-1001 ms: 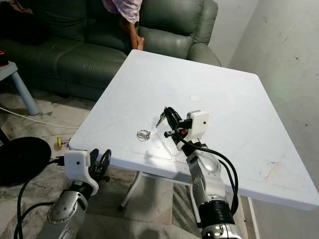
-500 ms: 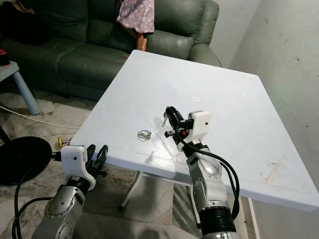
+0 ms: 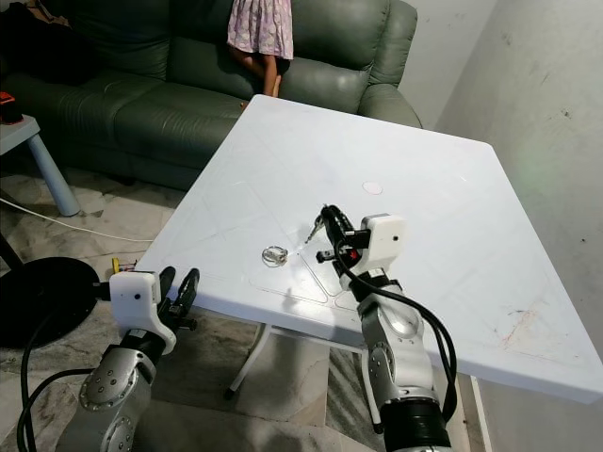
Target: Hang keys on a hook
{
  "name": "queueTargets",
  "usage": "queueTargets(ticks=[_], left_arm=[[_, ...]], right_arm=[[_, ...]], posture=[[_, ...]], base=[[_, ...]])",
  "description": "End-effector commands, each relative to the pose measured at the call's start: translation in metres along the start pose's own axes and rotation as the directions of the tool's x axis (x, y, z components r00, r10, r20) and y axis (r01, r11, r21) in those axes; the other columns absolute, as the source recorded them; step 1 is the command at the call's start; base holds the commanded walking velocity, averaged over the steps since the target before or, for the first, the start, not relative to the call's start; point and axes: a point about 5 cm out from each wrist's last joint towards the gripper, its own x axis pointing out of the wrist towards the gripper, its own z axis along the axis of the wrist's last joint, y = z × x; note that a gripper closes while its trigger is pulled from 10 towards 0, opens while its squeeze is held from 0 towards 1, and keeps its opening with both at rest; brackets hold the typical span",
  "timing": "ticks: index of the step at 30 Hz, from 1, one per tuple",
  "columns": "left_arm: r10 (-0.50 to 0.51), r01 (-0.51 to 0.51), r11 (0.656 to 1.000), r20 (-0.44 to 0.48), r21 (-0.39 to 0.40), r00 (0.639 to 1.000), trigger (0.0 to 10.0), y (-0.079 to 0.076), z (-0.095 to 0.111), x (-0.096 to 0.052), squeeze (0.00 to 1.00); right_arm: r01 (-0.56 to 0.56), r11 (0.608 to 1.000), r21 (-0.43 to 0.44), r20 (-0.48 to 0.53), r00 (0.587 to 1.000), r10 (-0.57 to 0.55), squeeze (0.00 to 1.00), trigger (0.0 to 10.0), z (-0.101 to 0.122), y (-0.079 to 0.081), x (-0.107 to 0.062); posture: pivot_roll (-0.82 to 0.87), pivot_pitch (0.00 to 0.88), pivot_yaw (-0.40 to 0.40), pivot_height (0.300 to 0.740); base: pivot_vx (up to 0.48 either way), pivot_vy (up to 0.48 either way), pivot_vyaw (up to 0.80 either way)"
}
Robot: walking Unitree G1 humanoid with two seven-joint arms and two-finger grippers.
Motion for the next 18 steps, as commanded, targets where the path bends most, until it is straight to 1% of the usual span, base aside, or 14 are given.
queueTargets(ticks=[1,6,18], left_arm=[[-0.011,0.011,1.000,0.006,-0.005,1.000,10.0,-0.0019,0.0009,0.0023,0.00],[-0.025,0.025,1.000,0.017,-0.001,1.000,10.0,-0.0007,0.0024,0.0037,0.00],[-0.030,0.030,1.000,0.027,0.006,0.999,10.0,0.0008,0.0043,0.0056,0.00]], right_arm=[[0.006,1.000,-0.024,0.035,0.999,-0.005,0.00,10.0,0.0090,-0.0009,-0.0003],[0.005,1.000,-0.023,0.033,0.999,-0.004,0.00,10.0,0.0078,0.0022,-0.0027],[0.013,1.000,-0.020,0.040,0.999,-0.012,0.00,10.0,0.0086,0.0034,-0.0039]], posture=[[0.17,0.014,-0.149,0.740],[0.17,0.003,-0.145,0.740],[0.18,0.000,-0.141,0.740]], base=[[0.000,0.000,0.00],[0.000,0.000,0.00],[0.000,0.000,0.00]])
